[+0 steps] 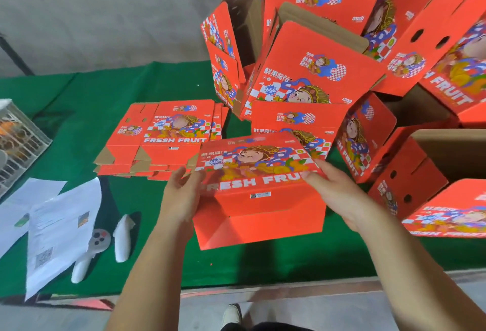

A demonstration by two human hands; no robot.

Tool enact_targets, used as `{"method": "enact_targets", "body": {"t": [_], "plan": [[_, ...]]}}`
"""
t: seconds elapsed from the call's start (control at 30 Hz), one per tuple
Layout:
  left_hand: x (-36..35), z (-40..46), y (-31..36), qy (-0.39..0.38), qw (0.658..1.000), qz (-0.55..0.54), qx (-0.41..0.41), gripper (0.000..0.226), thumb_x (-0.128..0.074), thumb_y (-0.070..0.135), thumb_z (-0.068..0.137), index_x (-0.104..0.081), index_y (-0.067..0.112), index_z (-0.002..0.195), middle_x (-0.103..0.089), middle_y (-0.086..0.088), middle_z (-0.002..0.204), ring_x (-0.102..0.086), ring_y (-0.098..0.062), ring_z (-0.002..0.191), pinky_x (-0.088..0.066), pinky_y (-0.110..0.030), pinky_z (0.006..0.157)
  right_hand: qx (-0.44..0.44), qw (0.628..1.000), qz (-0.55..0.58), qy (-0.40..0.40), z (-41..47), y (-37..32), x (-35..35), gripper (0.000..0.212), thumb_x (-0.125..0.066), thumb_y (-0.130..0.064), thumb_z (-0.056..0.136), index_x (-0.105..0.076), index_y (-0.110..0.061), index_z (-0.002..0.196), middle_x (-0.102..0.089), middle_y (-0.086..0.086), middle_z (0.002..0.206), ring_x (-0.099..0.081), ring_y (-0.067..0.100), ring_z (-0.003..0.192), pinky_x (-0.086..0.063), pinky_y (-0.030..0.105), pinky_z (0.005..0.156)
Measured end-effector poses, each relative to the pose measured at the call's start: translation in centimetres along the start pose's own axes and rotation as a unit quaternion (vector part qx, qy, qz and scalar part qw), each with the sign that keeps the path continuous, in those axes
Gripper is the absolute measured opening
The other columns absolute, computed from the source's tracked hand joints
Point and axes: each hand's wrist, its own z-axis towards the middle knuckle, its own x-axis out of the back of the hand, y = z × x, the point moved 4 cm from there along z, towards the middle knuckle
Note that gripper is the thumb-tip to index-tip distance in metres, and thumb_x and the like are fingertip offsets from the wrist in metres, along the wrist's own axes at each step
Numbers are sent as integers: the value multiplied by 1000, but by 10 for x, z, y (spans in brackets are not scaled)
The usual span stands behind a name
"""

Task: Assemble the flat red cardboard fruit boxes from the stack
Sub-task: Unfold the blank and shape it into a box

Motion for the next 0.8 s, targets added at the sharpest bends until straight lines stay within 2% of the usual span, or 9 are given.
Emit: {"method": "enact_targets", "body": {"t": [0.07, 0.17, 0.23, 0.3, 0.4, 0.5, 0.63, 0.73, 0.8], "plan": [[-5, -2, -12, -80, 993, 79, 32, 76, -81, 51, 69, -57, 18, 133, -75, -8, 118, -77, -21, 92, -62, -41, 82, -5, 1000, 8, 4, -6, 17, 7, 40, -67, -23, 100, -55, -46, 131, -71, -29, 118, -71, -6, 93, -55, 19, 74], [-20, -8, -31, -152, 974, 159, 59, 47, -83, 43, 84, -61, 21, 119, -77, -8, 114, -77, -12, 79, -58, -28, 64, -5, 999, -28, 31, -12, 39, 22, 48, -68, -9, 96, -55, -47, 122, -72, -18, 119, -70, 3, 105, -58, 35, 90], [-25, -8, -43, -129, 979, 151, 52, 66, -91, 37, 76, -54, 21, 128, -67, -11, 126, -77, -23, 96, -61, -42, 80, -21, 997, -79, 15, -16, 50, 29, 50, -68, -4, 94, -50, -37, 126, -69, -9, 123, -68, 10, 111, -57, 43, 98], [-30, -9, -47, -106, 982, 147, 46, 74, -92, 35, 73, -46, 24, 131, -56, -7, 133, -73, -26, 105, -59, -50, 90, -31, 994, -101, 13, -20, 63, 35, 55, -68, 1, 92, -44, -27, 133, -69, -6, 125, -67, 2, 106, -59, 32, 91], [-48, -12, -55, -142, 983, 111, 33, 62, -83, 16, 86, -38, 22, 128, -62, -8, 130, -75, -20, 92, -60, -40, 72, -52, 996, -70, 32, -27, 82, 38, 80, -66, 8, 92, -30, -24, 157, -67, -13, 126, -67, 0, 110, -58, 25, 90], [-67, -20, -64, -179, 977, 105, 42, 90, -90, 21, 80, -34, 22, 150, -68, -16, 119, -76, -29, 95, -64, -43, 71, -58, 995, -51, 57, -29, 107, 43, 70, -68, 9, 91, -45, -29, 145, -72, -9, 116, -72, 5, 103, -60, 22, 73], [-93, -29, -76, -261, 959, 112, -12, 60, -85, 13, 86, -59, 32, 136, -69, -17, 119, -74, -24, 100, -63, -35, 71, -86, 983, -17, 164, -27, 137, 58, 59, -73, -2, 93, -45, -32, 135, -68, -7, 115, -70, 19, 107, -59, 28, 74], [-134, -30, -74, -356, 920, 148, -71, 64, -75, 2, 89, -58, 45, 133, -68, 2, 124, -69, -25, 116, -62, -36, 85, -90, 952, -19, 293, -23, 148, 83, 59, -67, 3, 92, -44, -28, 137, -68, 2, 118, -67, 32, 112, -57, 50, 94], [-163, -30, -72, -410, 895, 157, -74, 65, -68, -6, 90, -60, 48, 126, -69, 12, 118, -72, -22, 112, -60, -30, 88, -120, 913, -107, 376, -19, 146, 99, 75, -68, 0, 86, -37, -22, 150, -61, 12, 137, -58, 43, 124, -43, 55, 110]]}}
